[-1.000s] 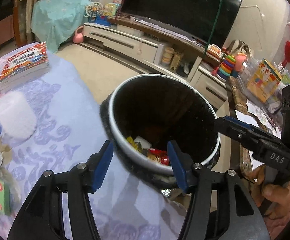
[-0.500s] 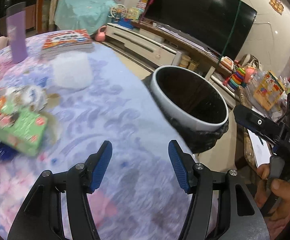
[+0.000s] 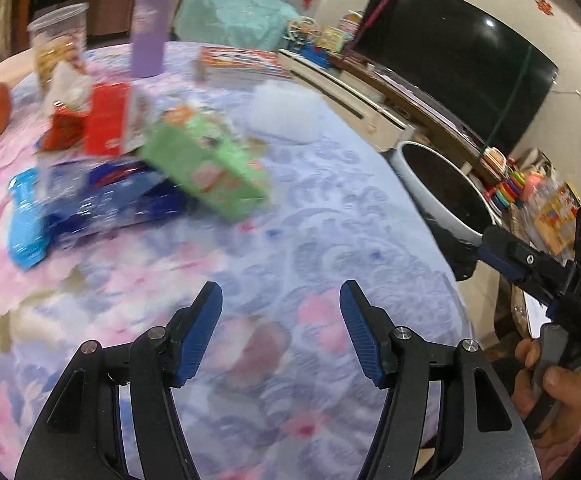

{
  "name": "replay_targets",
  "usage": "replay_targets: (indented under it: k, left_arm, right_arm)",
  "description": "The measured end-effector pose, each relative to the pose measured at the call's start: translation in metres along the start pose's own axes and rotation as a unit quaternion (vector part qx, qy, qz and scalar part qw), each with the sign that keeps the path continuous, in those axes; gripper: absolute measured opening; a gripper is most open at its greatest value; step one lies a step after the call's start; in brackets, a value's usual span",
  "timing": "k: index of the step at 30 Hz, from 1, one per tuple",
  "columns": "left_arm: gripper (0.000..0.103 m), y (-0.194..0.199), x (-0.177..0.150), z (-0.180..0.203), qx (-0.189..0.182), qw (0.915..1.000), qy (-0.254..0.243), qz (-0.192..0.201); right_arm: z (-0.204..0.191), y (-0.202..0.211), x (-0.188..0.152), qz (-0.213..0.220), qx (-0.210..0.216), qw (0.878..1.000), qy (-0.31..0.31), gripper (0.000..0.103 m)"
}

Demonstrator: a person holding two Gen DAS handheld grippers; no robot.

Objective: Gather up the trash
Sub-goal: 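Move both tools back to the table toward the remaining trash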

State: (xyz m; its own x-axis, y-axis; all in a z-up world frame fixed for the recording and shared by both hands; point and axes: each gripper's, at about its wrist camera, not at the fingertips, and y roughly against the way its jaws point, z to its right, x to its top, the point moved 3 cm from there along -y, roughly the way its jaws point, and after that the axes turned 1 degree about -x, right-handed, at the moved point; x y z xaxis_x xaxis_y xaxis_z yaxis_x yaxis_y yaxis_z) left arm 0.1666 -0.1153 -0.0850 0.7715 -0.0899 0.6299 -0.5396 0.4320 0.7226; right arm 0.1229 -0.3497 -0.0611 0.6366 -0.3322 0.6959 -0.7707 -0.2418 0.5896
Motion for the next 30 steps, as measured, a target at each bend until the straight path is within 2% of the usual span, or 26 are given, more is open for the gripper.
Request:
replay_targets:
  k: [10, 17, 30]
  left_arm:
    - [0.062, 0.03, -0.014, -0.048, 0.037, 0.9985, 0.036, 0.019]
    - [0.065, 0.049, -0.025, -0.089, 0.071, 0.994, 0.078, 0.028]
    - [0.065, 0.049, -0.02, -0.127, 0.099, 0.9883, 0.113, 0.025]
  right_arm:
    - [-0.043, -0.025, -0.019, -0.032, 0.038, 0.999, 0.014, 0.086]
    - [-0.072, -0.048, -0.026, -0.052, 0.062, 0.996, 0.042, 0.088]
    - [-0.109, -0.087, -0.027, -0.084, 0.098, 0.985, 0.112, 0.088]
